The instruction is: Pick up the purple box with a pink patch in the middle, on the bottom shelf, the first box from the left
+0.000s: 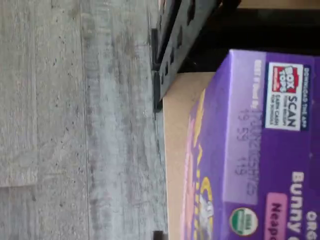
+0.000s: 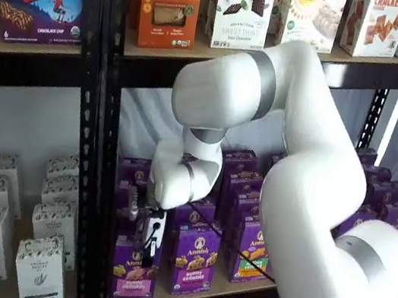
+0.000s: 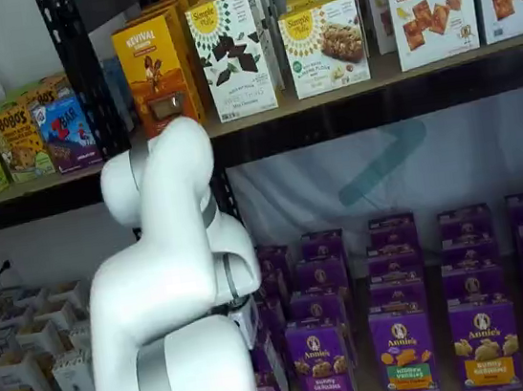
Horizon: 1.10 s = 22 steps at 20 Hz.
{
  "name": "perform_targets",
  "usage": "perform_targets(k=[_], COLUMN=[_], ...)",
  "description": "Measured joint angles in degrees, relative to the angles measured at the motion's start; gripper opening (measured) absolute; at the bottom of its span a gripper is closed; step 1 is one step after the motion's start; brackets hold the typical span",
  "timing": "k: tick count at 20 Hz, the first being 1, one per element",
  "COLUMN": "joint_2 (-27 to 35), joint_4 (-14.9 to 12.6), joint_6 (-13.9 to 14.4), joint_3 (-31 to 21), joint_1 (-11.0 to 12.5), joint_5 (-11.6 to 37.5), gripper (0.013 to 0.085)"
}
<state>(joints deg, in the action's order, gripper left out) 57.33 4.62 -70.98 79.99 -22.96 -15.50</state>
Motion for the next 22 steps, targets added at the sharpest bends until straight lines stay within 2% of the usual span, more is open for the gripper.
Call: perform_targets(k=[1, 2, 4, 5, 6, 15, 17, 18, 19, 22], joint_2=[-0.02, -0.03, -0.04, -0.03, 0.03, 0.27, 0.31, 0.31, 0.31, 0.28], joint_4=[-0.17, -0.29, -0.42, -0.52, -1.09, -0.53, -0.42, -0.43, -0.51, -0.98], joint_6=[0.18, 0.29, 0.46, 0.56, 1.10, 0.73, 0.66, 0.67, 0.74, 1.14], joint_3=[-0.05, -0.07, -0.06, 0.02, 0.17, 0.41, 0.45, 0.44, 0.38, 0.28], joint_1=[-0.01, -0.02, -0.07, -0.08, -0.08, -0.23, -0.27, -0.27, -0.27, -0.20], joint_5=[0.04, 0.06, -0.04, -0.21, -0.50, -0.24, -0.19, -0.16, -0.06, 0.04], gripper=[0.0570, 0.0530, 0.0530, 0.0490, 0.0490, 0.0490, 0.0410, 0.0410, 0.0370, 0.0370])
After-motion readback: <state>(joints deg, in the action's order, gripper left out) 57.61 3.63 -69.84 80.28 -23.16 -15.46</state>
